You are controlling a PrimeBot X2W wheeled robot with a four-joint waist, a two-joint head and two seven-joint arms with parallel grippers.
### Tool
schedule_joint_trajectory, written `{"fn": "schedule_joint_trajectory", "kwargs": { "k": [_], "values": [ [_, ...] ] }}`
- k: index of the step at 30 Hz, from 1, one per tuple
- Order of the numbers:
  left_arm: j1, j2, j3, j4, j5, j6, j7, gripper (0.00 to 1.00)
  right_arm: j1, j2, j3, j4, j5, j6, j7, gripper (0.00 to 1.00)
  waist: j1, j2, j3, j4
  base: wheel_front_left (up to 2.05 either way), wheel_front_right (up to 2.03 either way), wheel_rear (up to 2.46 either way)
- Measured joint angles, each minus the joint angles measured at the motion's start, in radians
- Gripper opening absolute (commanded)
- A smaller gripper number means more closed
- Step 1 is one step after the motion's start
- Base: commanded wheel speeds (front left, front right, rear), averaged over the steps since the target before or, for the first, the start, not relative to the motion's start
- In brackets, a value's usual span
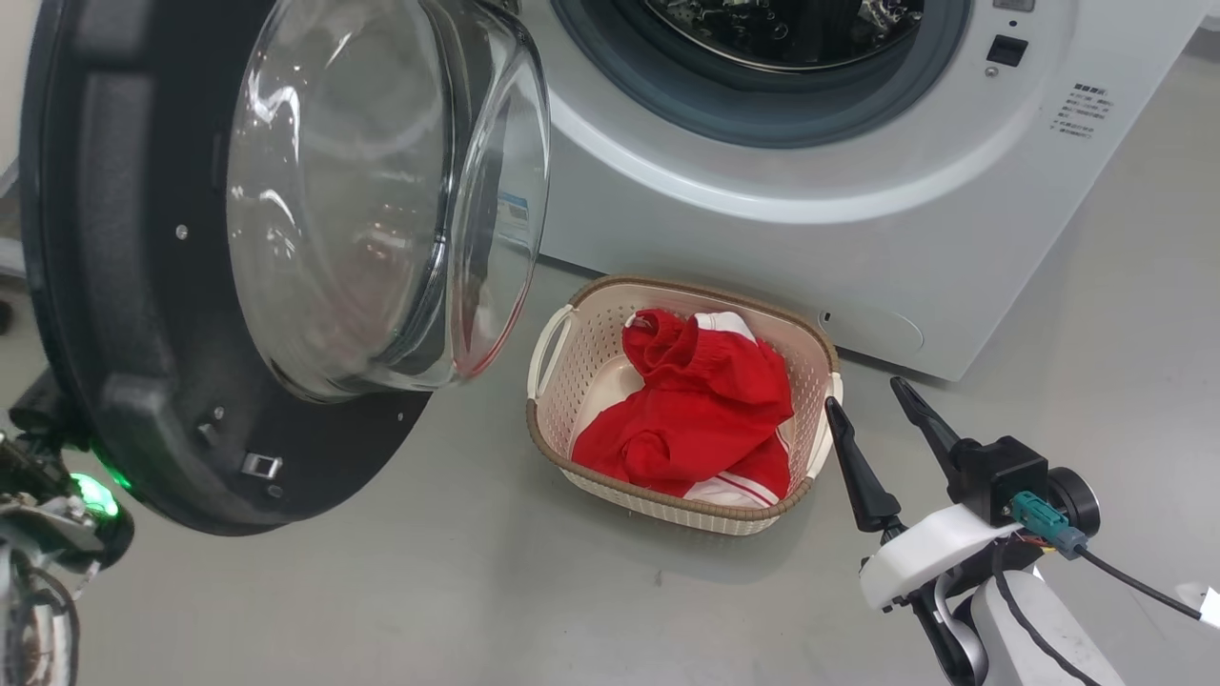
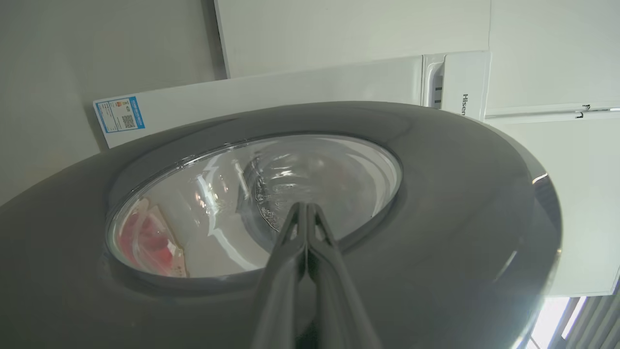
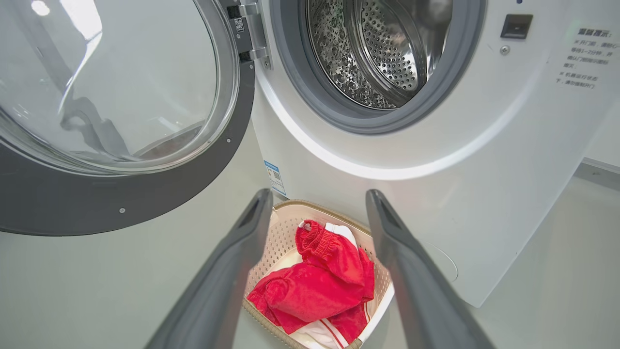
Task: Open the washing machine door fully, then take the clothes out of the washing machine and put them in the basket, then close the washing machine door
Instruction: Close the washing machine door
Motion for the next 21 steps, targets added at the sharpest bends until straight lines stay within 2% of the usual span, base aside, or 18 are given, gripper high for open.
{"fn": "schedule_joint_trajectory", "kwargs": {
  "k": [8, 16, 21],
  "values": [
    [0.083, -0.057, -0.05, -0.151, -0.028, 0.0, 0.118, 0.0, 0.0, 0.003, 0.003, -0.002, 0.008, 0.0, 0.0, 1.0, 0.0, 0.0, -0.018, -0.034, 0.0, 0.0, 0.0],
    [0.13, -0.095, -0.059, -0.255, -0.04, 0.0, 0.167, 0.0, 0.002, 0.004, 0.011, -0.001, 0.016, 0.001, 0.0, 1.0, 0.0, 0.0, -0.031, -0.075, 0.0, 0.0, 0.0],
    [0.145, -0.142, -0.061, -0.324, -0.073, 0.0, 0.184, 0.0, 0.002, 0.006, 0.016, -0.001, 0.016, 0.001, 0.0, 1.0, 0.0, 0.0, -0.036, -0.114, 0.0, 0.0, 0.0]
  ]
}}
